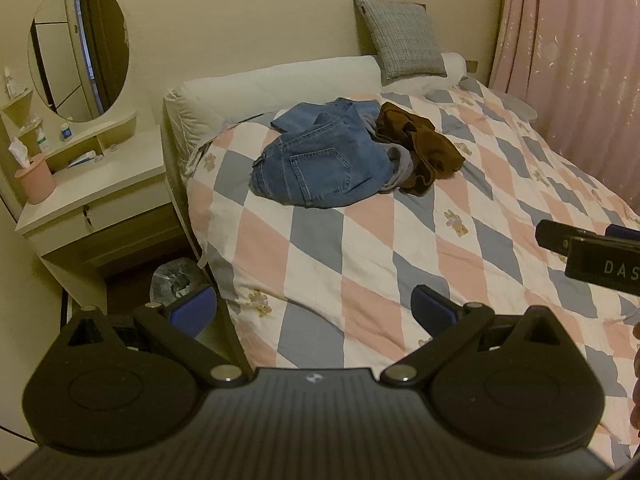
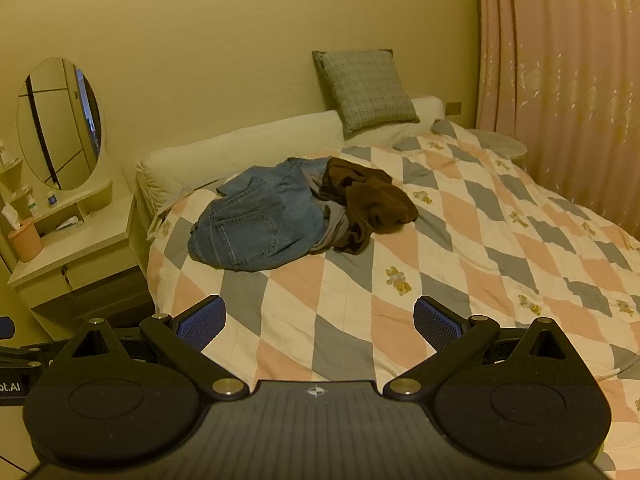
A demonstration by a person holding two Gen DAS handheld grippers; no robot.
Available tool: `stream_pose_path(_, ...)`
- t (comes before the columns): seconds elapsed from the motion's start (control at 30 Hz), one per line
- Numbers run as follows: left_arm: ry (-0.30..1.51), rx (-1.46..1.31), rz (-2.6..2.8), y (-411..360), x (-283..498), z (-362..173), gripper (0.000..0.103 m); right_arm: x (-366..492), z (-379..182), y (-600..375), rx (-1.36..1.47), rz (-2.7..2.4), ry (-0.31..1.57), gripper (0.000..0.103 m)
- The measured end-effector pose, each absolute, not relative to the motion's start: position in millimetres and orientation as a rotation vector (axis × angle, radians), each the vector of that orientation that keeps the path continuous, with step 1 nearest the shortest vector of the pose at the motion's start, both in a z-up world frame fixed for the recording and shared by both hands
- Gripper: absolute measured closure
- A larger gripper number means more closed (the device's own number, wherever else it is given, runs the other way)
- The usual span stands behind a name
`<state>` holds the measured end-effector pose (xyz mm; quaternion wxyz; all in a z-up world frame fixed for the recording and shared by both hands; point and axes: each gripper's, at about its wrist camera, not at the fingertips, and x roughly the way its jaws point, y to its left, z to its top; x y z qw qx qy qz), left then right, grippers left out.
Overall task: Fold clothes
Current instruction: 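Move both grippers toward the crumpled blue jeans on the bed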
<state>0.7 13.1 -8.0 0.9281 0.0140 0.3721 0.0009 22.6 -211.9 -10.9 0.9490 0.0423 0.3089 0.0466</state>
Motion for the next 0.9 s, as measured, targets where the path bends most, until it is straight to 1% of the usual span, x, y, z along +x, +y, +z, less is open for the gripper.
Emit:
stream_pose_path(0.3, 0.809, 0.013, 0.028, 31, 24, -32, 0.001, 43, -27, -207, 0.087, 0.077, 0.662, 0.000)
stream_pose_path(0.5, 0.909, 0.005, 0.040, 59, 60, -59, 0.001, 67, -48, -194, 0.053, 0.075, 0.669, 0.000)
stream_pose_path(0.63, 0.960, -0.005, 0.019, 81, 96, -77, 0.001, 96, -64, -185, 0.059, 0.089, 0.711, 0.000)
stream_pose_path(0.77, 0.975, 0.010, -0.017, 102, 141, -91, 0.001, 126, -82, -173, 0.060, 0.095, 0.733, 0.000)
stream_pose_path(0.9, 0.978, 0.009, -0.072, 125, 194, -106, 0.001, 164, -107, -152, -0.026, 0.071, 0.768, 0.000)
